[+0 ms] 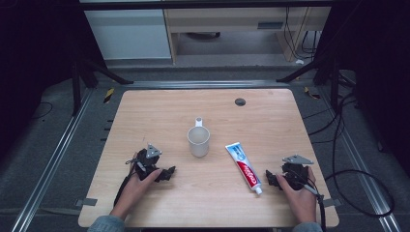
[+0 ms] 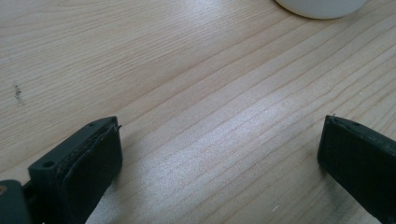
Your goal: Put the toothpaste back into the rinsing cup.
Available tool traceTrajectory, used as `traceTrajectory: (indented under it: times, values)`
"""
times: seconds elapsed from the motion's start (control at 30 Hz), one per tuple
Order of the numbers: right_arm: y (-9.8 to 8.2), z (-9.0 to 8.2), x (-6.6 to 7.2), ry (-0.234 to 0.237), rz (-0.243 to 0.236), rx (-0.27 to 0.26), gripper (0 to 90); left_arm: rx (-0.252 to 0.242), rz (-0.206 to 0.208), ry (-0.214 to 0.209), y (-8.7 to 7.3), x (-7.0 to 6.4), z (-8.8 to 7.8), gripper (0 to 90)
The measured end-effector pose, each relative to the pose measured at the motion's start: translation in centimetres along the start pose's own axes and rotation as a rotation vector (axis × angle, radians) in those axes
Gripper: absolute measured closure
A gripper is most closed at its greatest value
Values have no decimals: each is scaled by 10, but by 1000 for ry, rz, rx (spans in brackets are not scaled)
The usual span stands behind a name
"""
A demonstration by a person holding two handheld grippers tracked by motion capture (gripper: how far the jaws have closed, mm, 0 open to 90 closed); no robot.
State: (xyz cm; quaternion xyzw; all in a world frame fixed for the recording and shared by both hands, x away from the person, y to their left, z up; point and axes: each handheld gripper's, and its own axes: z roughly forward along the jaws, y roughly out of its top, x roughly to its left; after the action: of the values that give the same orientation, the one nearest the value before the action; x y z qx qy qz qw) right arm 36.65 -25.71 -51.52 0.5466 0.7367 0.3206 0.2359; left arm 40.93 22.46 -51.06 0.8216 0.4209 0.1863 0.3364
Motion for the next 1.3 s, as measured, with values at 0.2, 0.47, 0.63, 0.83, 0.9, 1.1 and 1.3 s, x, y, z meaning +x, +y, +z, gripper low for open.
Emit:
traceTrajectory:
  times: [0.2,0.47,0.63,0.83,0.9,1.1,1.3]
  values:
    - [2,1,-2,20,-5,-1,39,0,0,0,0,0,0,0]
    - [12,-14,12,-21,-85,-2,117,0,-1,0,0,0,0,0]
    - [24,-30,21,-17,-151,26,145,-1,0,1,0,0,0,0]
    - [51,-60,22,17,-189,52,217,0,-4,3,0,0,0,0]
    - [60,-68,21,25,-190,60,253,0,-5,3,0,0,0,0]
    - [82,-78,28,38,-233,120,281,0,-5,3,0,0,0,0]
    - [101,-71,43,60,-250,178,326,0,-5,3,0,0,0,0]
